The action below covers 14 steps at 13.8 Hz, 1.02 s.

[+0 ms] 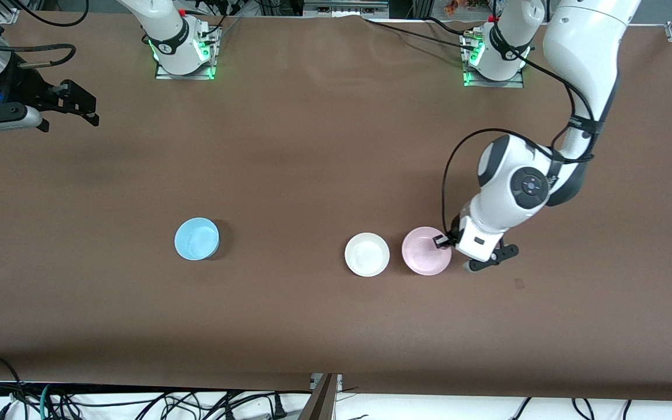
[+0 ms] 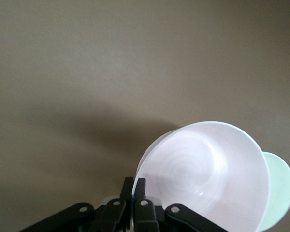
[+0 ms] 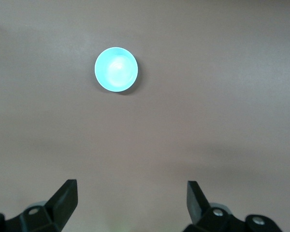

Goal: Stack pink and blue bowls on white bowl
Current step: 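Lift the pink bowl with the left gripper and carry it over the white bowl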

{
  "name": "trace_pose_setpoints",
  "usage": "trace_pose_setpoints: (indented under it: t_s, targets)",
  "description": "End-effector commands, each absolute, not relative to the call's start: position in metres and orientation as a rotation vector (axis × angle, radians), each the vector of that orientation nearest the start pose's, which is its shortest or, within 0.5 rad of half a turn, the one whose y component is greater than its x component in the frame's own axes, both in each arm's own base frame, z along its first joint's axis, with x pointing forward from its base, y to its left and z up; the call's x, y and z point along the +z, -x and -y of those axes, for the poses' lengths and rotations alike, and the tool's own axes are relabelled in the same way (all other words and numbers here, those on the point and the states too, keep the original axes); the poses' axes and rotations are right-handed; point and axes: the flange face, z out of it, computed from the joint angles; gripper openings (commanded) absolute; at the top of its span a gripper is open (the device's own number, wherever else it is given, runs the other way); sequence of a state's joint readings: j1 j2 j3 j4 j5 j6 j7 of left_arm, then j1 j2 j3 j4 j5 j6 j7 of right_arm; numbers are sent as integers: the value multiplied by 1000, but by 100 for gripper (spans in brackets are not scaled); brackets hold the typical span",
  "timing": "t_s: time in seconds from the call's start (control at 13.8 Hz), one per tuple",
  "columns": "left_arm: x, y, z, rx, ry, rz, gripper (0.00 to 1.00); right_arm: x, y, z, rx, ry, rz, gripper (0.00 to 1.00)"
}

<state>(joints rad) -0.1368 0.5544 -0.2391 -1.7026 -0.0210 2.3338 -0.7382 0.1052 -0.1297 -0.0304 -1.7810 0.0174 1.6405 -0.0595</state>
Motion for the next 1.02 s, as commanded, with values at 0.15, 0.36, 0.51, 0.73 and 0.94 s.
trace_pose_setpoints:
  t_s: [0.15, 0.36, 0.51, 0.73, 0.94]
  targets:
    - [296, -632, 290, -26, 3213, 797, 0, 607, -518, -37, 17, 3110, 223, 100]
    - [283, -626, 322, -37, 3212, 898, 0, 610, -519, -35, -5, 3111, 211, 100]
    - [273, -619, 340, -46, 3212, 935, 0, 613, -525, -38, -14, 3111, 214, 100]
    - [272, -622, 353, -59, 3205, 993, 0, 613, -528, -38, -7, 3111, 219, 100]
    - [258, -623, 366, -96, 3166, 1010, 0, 613, -529, -41, -9, 3110, 216, 100]
